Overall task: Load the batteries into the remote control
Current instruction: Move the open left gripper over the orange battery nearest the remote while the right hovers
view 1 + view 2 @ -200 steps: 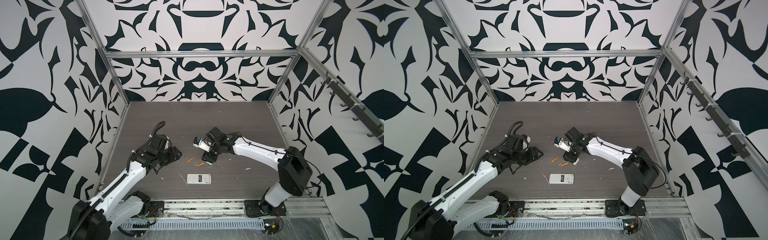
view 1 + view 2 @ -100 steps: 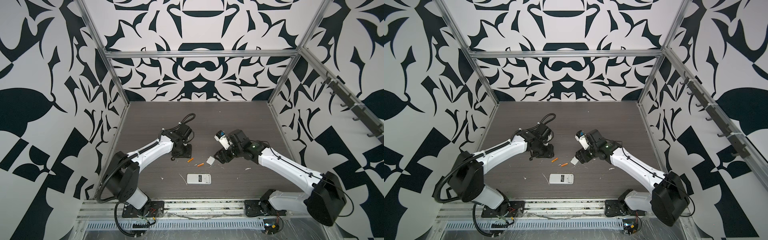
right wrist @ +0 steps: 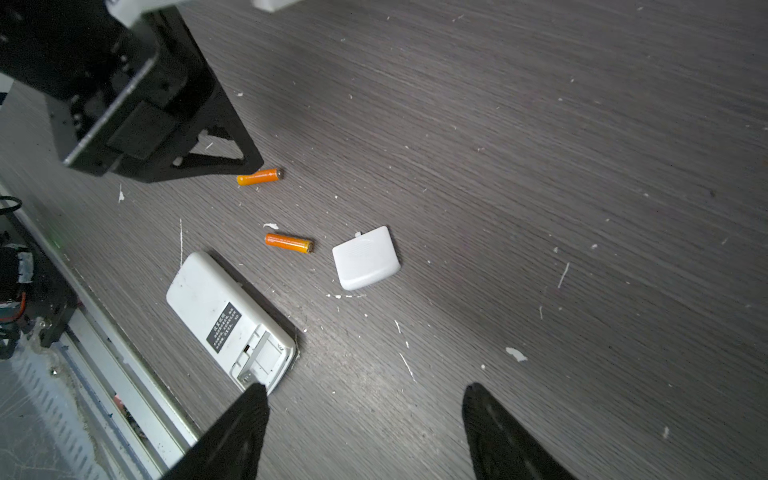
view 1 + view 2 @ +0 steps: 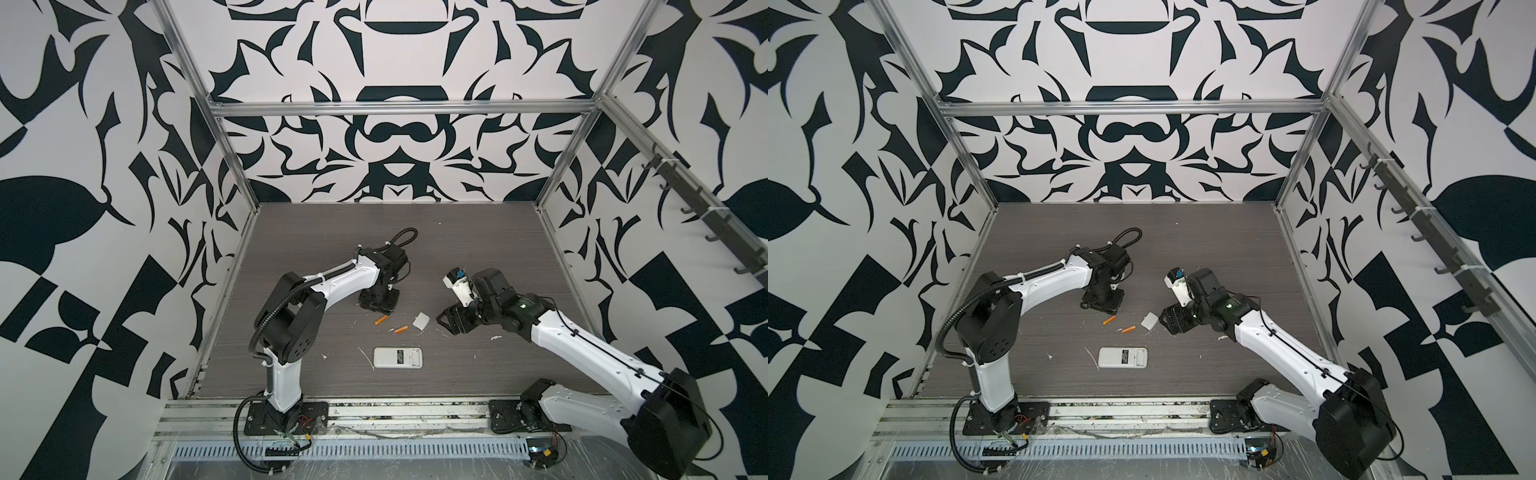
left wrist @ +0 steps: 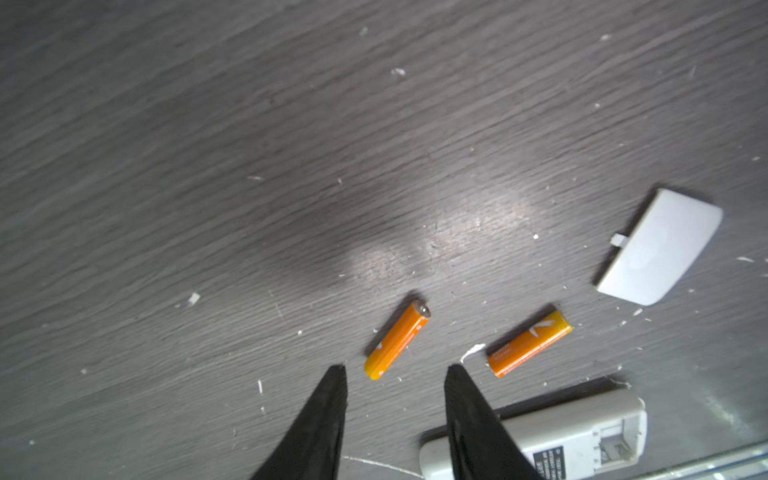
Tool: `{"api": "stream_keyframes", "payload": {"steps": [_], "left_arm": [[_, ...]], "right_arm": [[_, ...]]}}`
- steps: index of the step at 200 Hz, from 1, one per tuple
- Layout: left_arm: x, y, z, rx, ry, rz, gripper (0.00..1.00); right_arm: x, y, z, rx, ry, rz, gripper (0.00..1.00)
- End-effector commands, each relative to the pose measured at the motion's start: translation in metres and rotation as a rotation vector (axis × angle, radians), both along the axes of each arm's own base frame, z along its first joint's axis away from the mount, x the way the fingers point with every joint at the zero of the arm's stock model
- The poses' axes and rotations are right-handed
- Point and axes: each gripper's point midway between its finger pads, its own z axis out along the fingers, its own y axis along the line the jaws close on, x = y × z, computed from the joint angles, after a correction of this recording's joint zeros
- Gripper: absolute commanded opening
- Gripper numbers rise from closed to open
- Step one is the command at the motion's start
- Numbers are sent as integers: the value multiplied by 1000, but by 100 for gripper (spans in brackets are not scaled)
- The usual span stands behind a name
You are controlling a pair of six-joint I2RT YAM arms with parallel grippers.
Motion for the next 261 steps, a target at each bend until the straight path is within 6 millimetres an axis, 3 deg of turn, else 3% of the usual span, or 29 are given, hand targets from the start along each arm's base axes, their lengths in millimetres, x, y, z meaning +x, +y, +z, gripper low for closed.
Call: {"api": "stream_keyframes", "payload": {"steps": [1, 74, 261], "left_arm": [[-11, 6, -5, 59, 57, -57, 43], [-17, 8, -24, 84, 101, -81, 39], [-9, 3, -43, 112, 116, -95, 33]], "right_arm": [[2, 1, 11, 40, -35, -4, 78], [3, -5, 10, 40, -39, -22, 78], [3, -12, 12, 50, -49, -40, 77]]}}
